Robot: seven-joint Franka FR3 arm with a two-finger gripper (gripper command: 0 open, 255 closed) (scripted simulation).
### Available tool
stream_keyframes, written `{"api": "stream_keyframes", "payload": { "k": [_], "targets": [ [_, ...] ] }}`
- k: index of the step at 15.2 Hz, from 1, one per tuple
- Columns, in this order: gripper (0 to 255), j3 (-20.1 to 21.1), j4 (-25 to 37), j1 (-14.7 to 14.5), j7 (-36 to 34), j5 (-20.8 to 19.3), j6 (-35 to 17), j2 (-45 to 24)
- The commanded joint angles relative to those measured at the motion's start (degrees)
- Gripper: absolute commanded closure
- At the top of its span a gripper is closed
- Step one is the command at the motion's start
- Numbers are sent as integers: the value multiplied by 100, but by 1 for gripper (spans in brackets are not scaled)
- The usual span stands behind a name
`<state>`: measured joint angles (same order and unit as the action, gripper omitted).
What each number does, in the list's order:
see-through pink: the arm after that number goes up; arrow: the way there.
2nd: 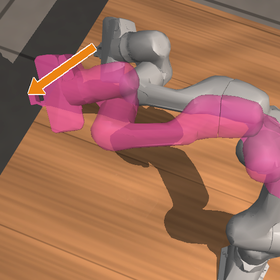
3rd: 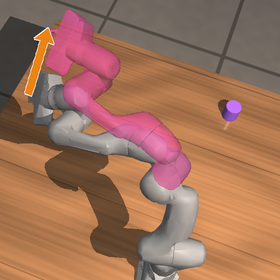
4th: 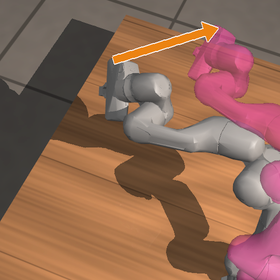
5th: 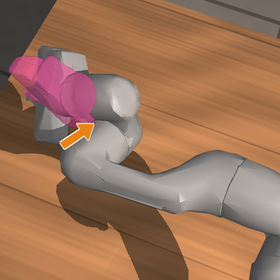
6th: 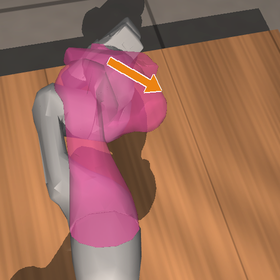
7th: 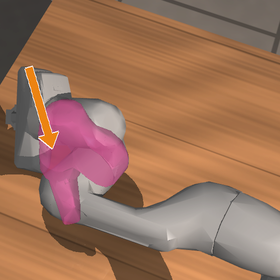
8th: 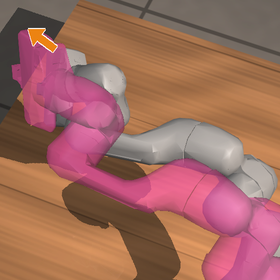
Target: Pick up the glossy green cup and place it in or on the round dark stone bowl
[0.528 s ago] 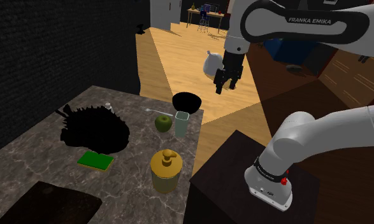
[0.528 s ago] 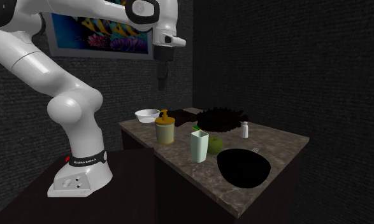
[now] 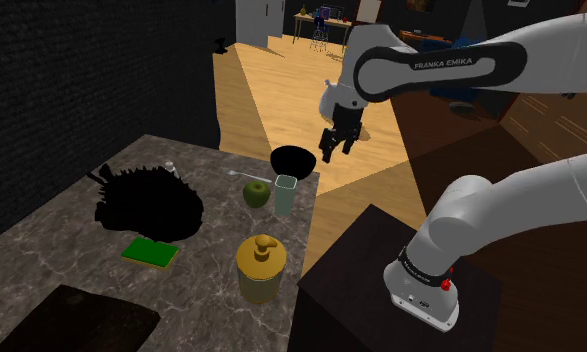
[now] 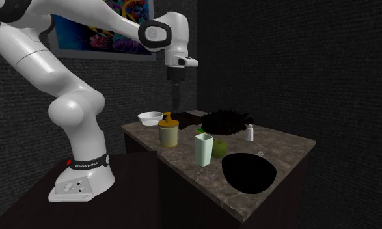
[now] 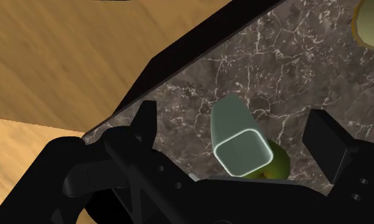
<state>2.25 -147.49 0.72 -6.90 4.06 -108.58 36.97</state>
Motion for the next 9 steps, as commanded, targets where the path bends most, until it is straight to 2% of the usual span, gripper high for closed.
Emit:
{"api": "stream_keyframes", "payload": {
  "k": [1, 9],
  "targets": [
    [0, 21, -48, -15, 50, 0, -526, -344],
    [0, 56, -163, -38, 282, -30, -2611, -1904]
  ]
}}
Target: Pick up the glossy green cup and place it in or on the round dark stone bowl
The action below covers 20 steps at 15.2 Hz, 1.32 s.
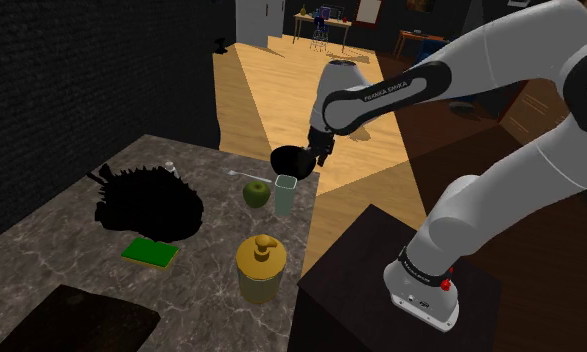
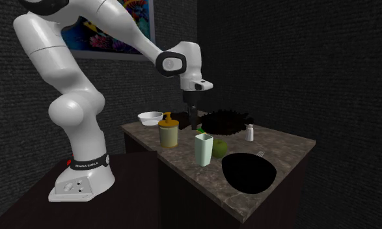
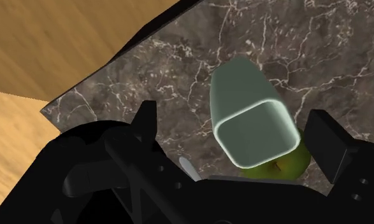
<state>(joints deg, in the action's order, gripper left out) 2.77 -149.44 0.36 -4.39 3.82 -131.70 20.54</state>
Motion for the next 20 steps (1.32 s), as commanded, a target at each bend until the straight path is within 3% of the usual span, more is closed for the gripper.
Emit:
{"api": "stream_keyframes", "payload": {
  "k": [1, 5, 13, 20],
  "targets": [
    [0, 8, 65, -4, 58, -13, -544, -487],
    [0, 20, 298, -9, 150, -52, -1459, -1430],
    [0, 34, 275, -17, 151, -59, -2143, -2080],
    [0, 34, 275, -17, 151, -59, -2143, -2080]
  ]
}}
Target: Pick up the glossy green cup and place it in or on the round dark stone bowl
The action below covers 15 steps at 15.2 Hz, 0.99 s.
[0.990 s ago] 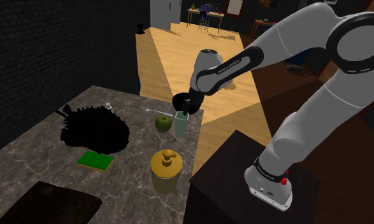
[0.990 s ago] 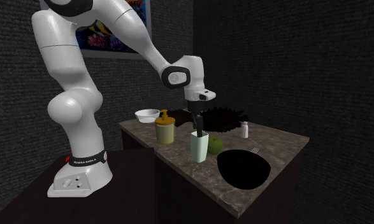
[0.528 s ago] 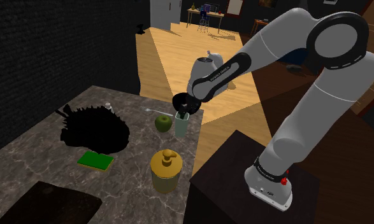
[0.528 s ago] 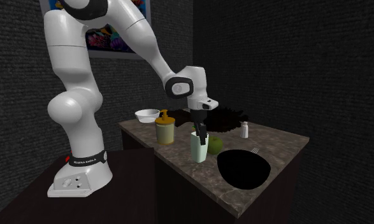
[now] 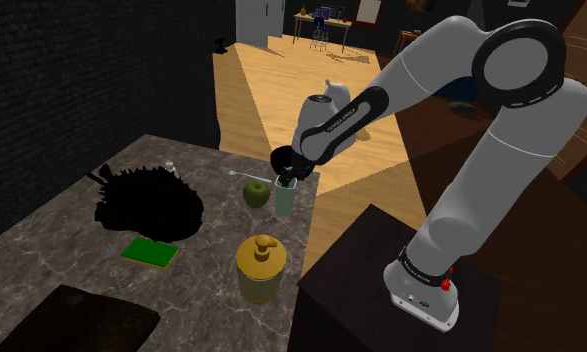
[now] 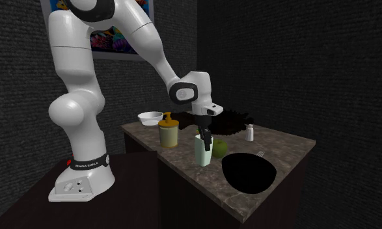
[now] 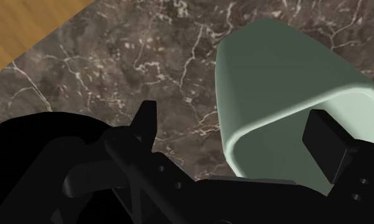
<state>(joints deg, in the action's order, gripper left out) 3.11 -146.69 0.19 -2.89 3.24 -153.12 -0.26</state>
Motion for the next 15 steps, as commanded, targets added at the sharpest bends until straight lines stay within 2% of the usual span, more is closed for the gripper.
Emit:
{"api": "stream_keyframes", "payload": {
  "k": [1, 2, 11, 15],
  "targets": [
    [0, 0, 0, 0, 0, 0, 0, 0],
    [255, 0, 0, 0, 0, 0, 0, 0],
    [255, 0, 0, 0, 0, 0, -1, -1],
    [255, -2, 53, 2, -8, -2, 344, 291]
  ]
}}
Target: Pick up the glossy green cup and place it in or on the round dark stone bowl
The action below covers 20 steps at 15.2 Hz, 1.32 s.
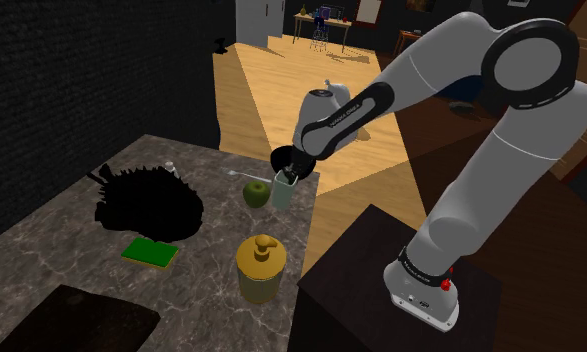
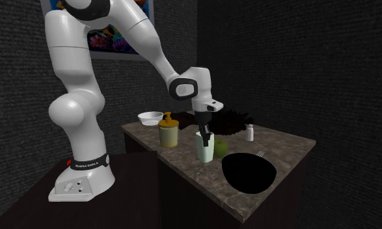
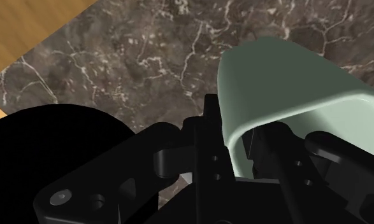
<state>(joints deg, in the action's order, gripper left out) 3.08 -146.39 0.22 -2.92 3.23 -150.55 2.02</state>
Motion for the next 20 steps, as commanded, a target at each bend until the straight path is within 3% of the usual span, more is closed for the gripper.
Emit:
{"api": "stream_keyframes", "payload": {
  "k": [1, 20],
  "targets": [
    [255, 0, 40, 0, -7, -2, 174, 133],
    [255, -19, 616, 11, -46, -23, 1804, 1188]
  ]
}}
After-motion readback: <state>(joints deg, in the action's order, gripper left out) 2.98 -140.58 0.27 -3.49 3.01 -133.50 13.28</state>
